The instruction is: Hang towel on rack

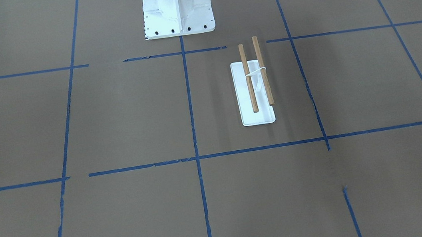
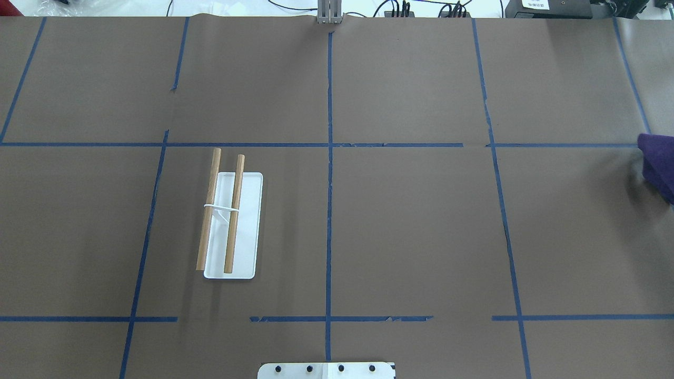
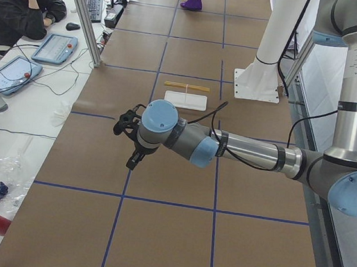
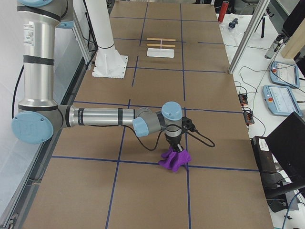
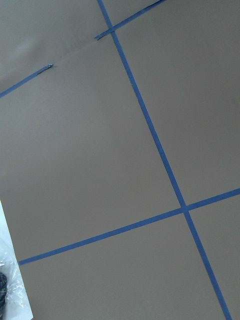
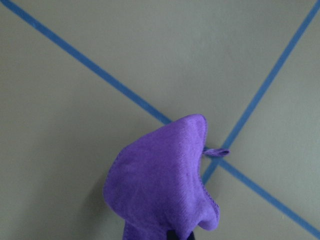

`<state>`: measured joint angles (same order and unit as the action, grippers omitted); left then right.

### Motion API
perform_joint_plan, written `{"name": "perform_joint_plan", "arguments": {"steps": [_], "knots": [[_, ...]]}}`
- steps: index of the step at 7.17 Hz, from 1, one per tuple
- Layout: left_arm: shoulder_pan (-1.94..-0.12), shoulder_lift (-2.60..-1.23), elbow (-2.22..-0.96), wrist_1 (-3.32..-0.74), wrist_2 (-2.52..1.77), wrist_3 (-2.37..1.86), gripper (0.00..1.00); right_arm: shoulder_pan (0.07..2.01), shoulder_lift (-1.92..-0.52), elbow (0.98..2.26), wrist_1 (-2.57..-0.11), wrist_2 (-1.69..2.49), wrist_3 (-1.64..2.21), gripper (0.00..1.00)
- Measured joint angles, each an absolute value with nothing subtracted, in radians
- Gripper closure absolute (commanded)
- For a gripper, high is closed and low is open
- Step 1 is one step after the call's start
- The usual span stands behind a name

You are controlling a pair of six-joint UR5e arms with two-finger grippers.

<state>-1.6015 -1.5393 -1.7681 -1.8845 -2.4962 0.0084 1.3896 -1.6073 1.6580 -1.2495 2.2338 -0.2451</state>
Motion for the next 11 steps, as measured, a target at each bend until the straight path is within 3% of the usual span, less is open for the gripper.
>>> {"name": "perform_joint_plan", "arguments": {"steps": [5, 11], "knots": [[-1.477, -1.678, -1.828, -1.884, -2.484, -0.32, 0.0, 1.287, -1.311, 1.72, -1.242, 2.381, 0.119, 1.0], [-1.085, -1.961, -1.845, -1.97, -2.376, -0.792, 0.0, 1.037, -1.156, 1.794, -1.245, 2.348, 0.412, 1.0]]}}
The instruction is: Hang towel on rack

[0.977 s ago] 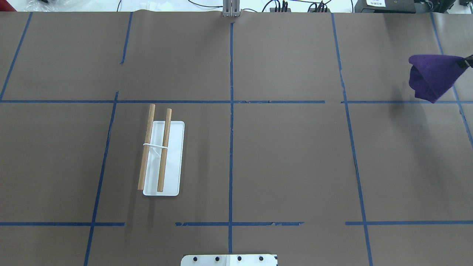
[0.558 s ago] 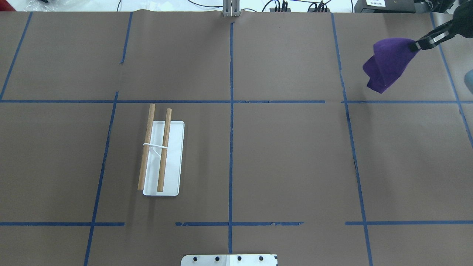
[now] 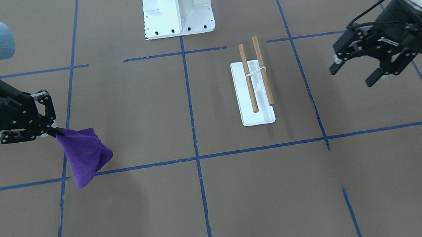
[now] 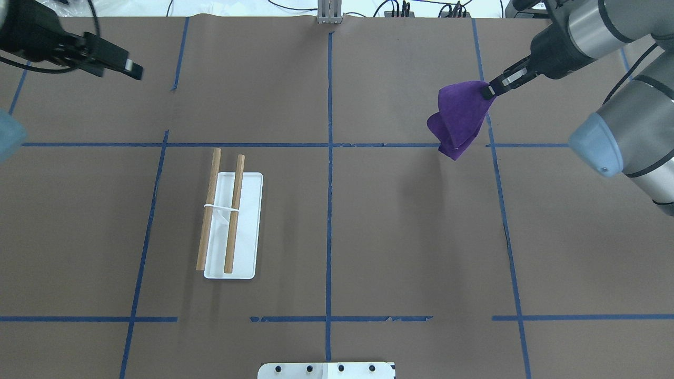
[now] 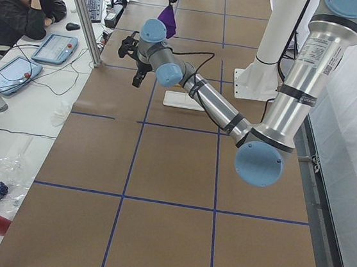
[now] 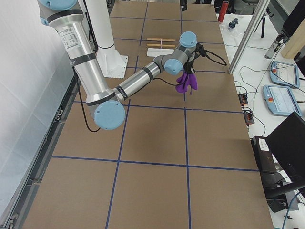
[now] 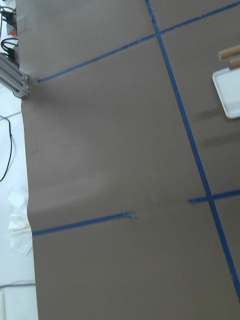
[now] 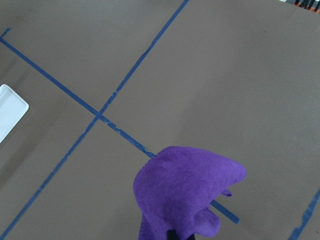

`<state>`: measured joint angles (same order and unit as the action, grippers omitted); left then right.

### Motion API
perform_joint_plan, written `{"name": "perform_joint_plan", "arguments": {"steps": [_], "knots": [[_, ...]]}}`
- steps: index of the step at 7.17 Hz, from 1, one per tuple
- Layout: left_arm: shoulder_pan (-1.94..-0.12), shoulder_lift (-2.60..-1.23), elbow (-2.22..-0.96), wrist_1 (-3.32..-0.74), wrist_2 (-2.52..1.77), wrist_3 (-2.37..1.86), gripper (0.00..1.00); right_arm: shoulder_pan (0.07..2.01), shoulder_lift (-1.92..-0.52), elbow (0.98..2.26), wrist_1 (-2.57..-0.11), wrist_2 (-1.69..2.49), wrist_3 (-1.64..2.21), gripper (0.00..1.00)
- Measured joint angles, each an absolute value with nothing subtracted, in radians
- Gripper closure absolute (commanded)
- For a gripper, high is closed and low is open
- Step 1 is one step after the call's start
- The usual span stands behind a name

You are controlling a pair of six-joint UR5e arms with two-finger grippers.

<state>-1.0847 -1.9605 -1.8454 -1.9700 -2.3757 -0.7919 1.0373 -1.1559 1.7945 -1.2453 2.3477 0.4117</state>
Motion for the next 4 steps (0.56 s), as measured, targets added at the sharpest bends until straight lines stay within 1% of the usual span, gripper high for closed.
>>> {"name": "perform_joint_plan", "arguments": {"steps": [2, 4], "knots": [[-0.964, -2.025, -1.772, -2.164, -2.374, -1.023, 0.0, 0.983, -1.115, 1.799, -1.244, 2.3, 0.454, 1.0], [-0.892, -2.066, -1.72, -2.338, -2.334, -1.243, 0.0, 0.914, -1.091, 1.838, -1.24, 2.258, 0.503, 1.0]]}}
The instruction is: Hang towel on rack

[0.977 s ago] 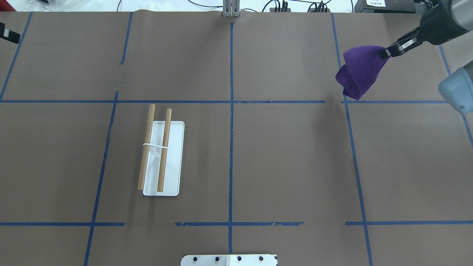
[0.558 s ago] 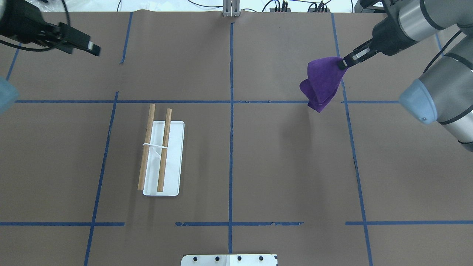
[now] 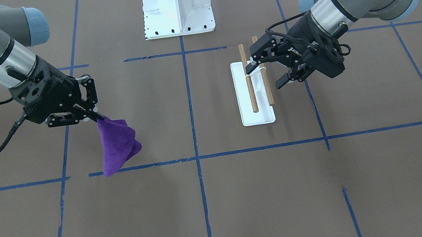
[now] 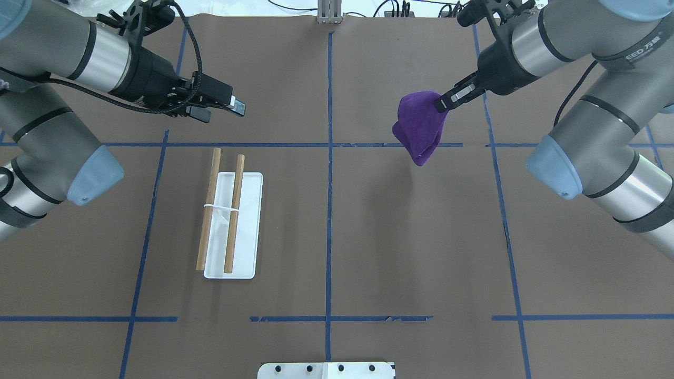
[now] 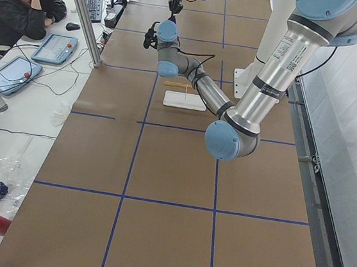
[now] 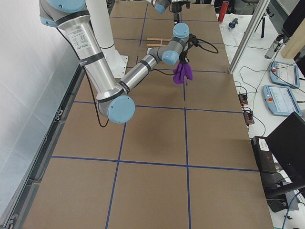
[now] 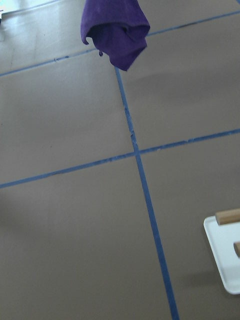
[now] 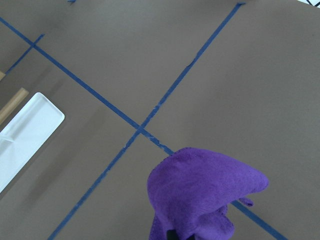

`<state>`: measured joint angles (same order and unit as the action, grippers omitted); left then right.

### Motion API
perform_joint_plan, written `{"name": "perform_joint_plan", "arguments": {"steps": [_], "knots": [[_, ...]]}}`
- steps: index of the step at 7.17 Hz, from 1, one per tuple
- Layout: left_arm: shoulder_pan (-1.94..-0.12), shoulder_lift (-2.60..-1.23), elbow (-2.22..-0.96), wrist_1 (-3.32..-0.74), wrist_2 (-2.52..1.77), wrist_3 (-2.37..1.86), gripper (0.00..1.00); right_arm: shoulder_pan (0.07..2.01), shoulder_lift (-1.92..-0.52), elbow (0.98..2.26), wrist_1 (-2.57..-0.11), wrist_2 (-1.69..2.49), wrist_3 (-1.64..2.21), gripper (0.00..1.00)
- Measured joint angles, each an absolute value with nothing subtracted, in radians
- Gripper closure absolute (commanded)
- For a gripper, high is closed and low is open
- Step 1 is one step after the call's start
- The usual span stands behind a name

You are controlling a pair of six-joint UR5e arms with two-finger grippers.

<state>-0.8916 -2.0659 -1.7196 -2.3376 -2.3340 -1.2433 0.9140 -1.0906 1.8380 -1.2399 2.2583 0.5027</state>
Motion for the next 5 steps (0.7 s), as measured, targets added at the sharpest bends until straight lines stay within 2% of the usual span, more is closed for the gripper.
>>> {"name": "perform_joint_plan", "arguments": {"steps": [4, 5], "knots": [[-0.826, -2.108, -1.703, -2.429, -2.252, -1.391, 0.0, 0.768, -1.042, 1.88, -1.117, 2.162, 0.607, 1.0], [-0.811, -2.115, -1.703, -2.431, -2.251, -1.399, 0.06, 0.742, -1.04, 1.881, -1.059, 2.135, 0.646, 1.0]]}}
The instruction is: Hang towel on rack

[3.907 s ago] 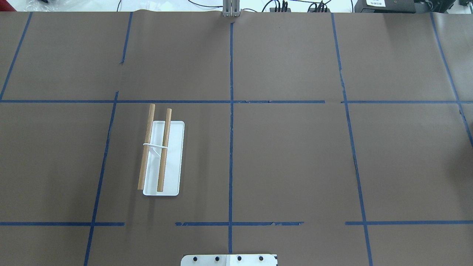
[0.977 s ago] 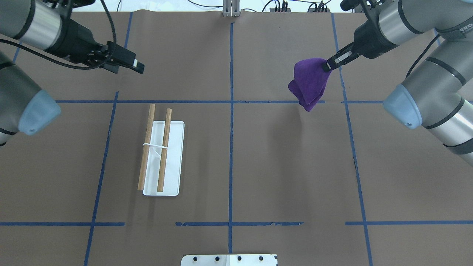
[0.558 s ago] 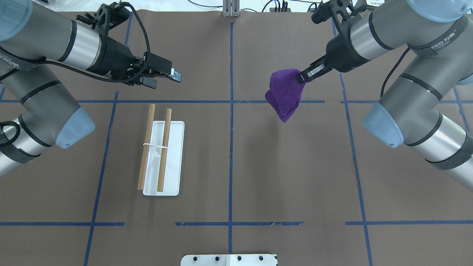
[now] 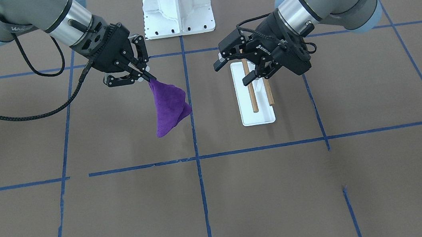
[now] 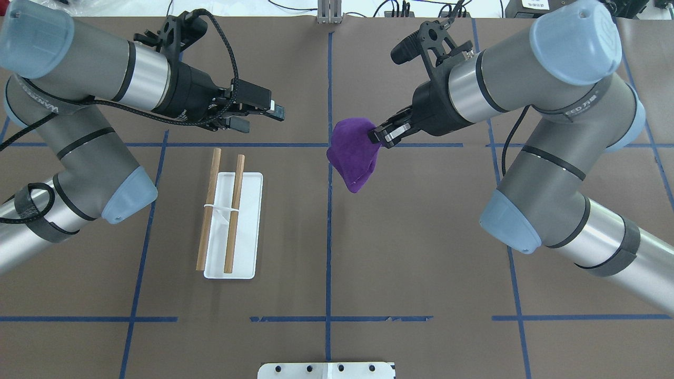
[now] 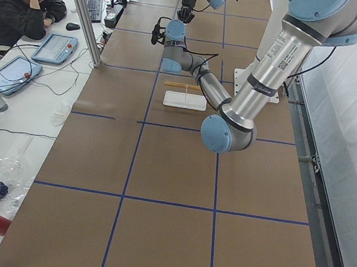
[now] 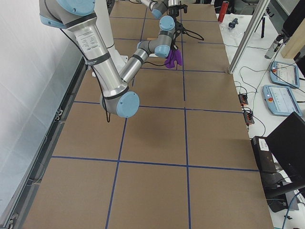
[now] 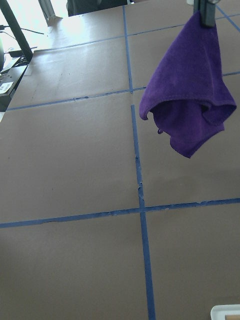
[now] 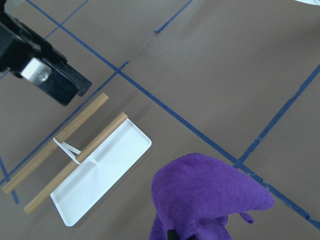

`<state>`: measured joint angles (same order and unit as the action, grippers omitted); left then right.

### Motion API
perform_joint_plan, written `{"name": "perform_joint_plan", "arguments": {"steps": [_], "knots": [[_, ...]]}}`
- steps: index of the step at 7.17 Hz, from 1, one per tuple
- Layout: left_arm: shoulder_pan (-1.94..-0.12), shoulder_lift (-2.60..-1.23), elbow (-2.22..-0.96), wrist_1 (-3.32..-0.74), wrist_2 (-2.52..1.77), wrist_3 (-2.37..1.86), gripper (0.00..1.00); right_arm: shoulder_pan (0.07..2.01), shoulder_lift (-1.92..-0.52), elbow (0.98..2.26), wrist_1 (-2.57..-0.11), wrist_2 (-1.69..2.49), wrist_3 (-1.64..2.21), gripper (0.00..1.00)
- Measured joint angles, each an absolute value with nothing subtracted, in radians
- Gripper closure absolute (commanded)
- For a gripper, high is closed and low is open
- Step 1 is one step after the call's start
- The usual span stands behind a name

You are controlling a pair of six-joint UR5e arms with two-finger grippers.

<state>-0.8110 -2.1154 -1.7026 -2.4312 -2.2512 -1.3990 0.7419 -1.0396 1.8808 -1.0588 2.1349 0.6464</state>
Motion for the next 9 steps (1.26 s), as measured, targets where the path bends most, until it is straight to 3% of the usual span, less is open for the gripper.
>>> {"name": "perform_joint_plan", "arguments": {"steps": [1, 6, 7, 8, 9], "knots": [[-0.796, -2.12, -1.702, -2.439, -2.252, -1.402, 0.24, 0.73, -1.039, 1.881, -1.012, 2.122, 0.664, 1.0], [-0.747, -2.149, -1.701, -2.489, -2.26, -1.418, 0.26, 0.709, -1.033, 1.881, -0.873, 2.108, 0.706, 1.0], [-0.744, -2.15, -1.701, -2.497, -2.26, -1.434, 0.22, 0.697, -1.032, 1.883, -0.866, 2.108, 0.723, 1.0], [-0.746, -2.146, -1.701, -2.498, -2.259, -1.475, 0.08, 0.692, -1.033, 1.885, -0.869, 2.109, 0.732, 1.0], [-0.757, -2.142, -1.698, -2.491, -2.256, -1.532, 0.01, 0.694, -1.035, 1.888, -0.88, 2.111, 0.733, 1.0]]}}
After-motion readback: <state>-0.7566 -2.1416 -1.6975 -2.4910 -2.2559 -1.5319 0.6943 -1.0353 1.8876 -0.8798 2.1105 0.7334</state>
